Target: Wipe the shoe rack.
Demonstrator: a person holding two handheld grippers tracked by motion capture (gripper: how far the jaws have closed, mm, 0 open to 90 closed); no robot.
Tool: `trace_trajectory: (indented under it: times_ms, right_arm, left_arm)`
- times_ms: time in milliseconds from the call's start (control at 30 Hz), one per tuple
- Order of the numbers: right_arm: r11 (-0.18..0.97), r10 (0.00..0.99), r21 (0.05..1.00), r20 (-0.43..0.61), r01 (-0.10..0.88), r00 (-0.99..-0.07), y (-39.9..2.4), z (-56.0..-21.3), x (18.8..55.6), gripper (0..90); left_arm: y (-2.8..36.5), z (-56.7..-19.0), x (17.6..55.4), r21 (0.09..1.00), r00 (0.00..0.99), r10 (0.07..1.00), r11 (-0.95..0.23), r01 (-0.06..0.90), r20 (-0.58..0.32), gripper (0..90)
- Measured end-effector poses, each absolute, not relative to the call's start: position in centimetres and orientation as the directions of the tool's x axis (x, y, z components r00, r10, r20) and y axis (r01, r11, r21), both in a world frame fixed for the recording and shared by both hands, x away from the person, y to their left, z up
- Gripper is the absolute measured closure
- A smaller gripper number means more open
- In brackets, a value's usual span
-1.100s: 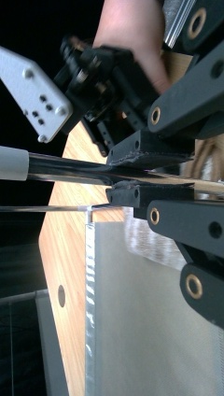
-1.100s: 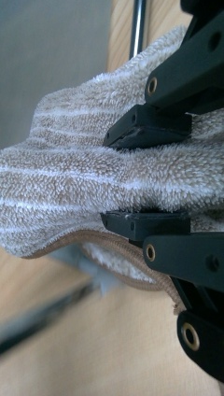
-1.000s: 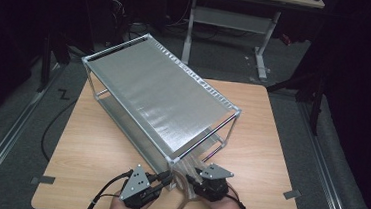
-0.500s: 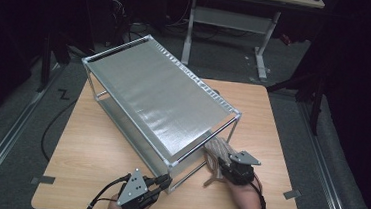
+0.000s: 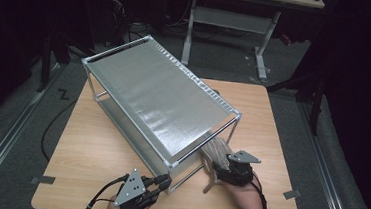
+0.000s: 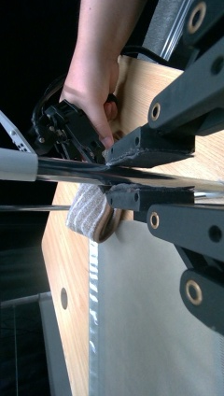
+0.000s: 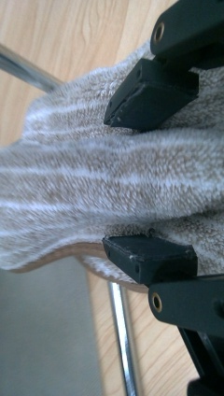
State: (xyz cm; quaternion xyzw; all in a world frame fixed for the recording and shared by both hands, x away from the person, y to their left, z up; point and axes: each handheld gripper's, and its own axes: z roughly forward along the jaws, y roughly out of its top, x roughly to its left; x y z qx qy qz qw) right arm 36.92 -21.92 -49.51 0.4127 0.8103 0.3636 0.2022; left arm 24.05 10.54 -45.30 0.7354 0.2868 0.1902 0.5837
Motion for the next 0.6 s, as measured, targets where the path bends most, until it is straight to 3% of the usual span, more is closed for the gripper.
trace_trajectory:
  times_ms: [67, 167, 267, 600]
  right_arm:
    - [0.405, 0.814, 0.748, -0.033, 0.526, -0.580, -21.7, -49.7, 37.0, 42.5]
    - [0.427, 0.794, 0.745, -0.038, 0.513, -0.606, -21.6, -49.7, 36.9, 58.5]
    - [0.451, 0.774, 0.748, -0.056, 0.487, -0.631, -21.5, -49.8, 36.6, 65.8]
    - [0.478, 0.767, 0.782, -0.148, 0.401, -0.624, -21.2, -49.4, 35.5, 69.2]
  left_arm:
    - [10.5, -45.4, 24.1, 0.967, 0.763, 0.643, -0.151, 0.204, -0.060, 77.7]
    - [10.4, -45.3, 24.0, 0.969, 0.761, 0.646, -0.149, 0.196, -0.055, 78.1]
    - [10.3, -45.4, 23.9, 0.970, 0.760, 0.648, -0.151, 0.192, -0.050, 79.6]
    - [10.2, -45.4, 23.9, 0.970, 0.758, 0.649, -0.144, 0.197, -0.058, 76.6]
